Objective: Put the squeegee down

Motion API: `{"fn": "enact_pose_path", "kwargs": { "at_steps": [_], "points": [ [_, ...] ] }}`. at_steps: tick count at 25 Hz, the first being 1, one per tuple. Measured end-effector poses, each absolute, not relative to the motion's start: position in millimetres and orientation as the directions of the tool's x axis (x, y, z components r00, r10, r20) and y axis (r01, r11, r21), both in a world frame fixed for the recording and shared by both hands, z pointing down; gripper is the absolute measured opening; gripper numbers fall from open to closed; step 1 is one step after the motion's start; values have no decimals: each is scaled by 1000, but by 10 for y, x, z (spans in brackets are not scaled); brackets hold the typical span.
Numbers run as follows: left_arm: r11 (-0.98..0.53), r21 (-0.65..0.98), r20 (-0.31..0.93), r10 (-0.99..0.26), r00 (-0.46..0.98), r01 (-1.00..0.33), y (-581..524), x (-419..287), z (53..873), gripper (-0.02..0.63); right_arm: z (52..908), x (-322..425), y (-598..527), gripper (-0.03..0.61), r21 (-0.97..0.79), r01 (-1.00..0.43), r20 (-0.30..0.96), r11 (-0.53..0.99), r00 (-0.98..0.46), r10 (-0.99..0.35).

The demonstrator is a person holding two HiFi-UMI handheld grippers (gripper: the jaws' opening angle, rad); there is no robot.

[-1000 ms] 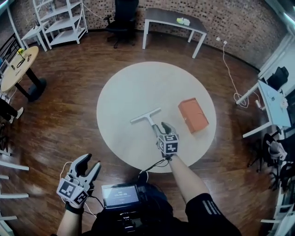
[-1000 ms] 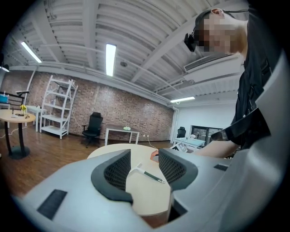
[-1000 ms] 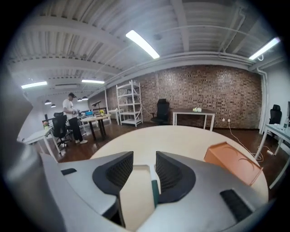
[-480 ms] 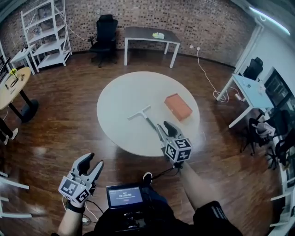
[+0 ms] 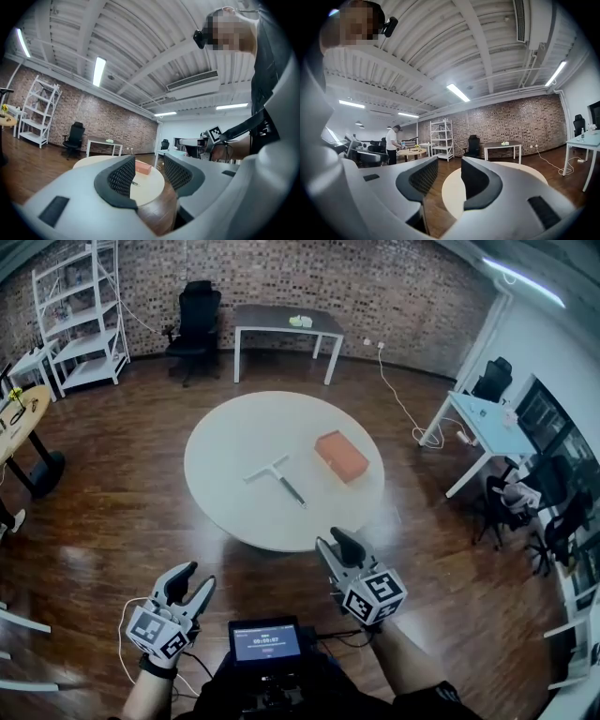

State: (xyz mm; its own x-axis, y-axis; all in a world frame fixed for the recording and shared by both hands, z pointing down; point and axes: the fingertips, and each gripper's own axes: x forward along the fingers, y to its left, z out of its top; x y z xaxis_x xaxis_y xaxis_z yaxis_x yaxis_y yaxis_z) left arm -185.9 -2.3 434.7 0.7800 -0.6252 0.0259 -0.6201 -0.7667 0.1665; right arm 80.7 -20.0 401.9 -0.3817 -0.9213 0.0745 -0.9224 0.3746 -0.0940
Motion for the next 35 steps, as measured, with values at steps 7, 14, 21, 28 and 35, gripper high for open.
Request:
{"fn": "enact_pose_path", "kwargs": {
  "at_steps": [7,14,21,28,35],
  "points": [
    [-752,173,34,-641,767,-636,139,-1653,4396,201,4310,1024,392,187,-112,-916,134,386,-399,-907],
    [-741,170,60,-650,758,-649,217,-1456,4438,201,4519,1443,590,161,-164,-935,172,315,-342,-924],
    [-742,162,55,-651,757,-650,238,-1309,4406,201,4483,1497,533,154,-156,-931,152,331,-354,-923],
    [-736,163,56,-658,751,-657,230,-1255,4376,201,4475,1490,459,153,-169,-924,135,343,-367,-920],
    [-733,166,55,-661,748,-660,208,-1244,4369,201,4463,1468,398,153,-174,-921,134,347,-372,-919]
  ]
}}
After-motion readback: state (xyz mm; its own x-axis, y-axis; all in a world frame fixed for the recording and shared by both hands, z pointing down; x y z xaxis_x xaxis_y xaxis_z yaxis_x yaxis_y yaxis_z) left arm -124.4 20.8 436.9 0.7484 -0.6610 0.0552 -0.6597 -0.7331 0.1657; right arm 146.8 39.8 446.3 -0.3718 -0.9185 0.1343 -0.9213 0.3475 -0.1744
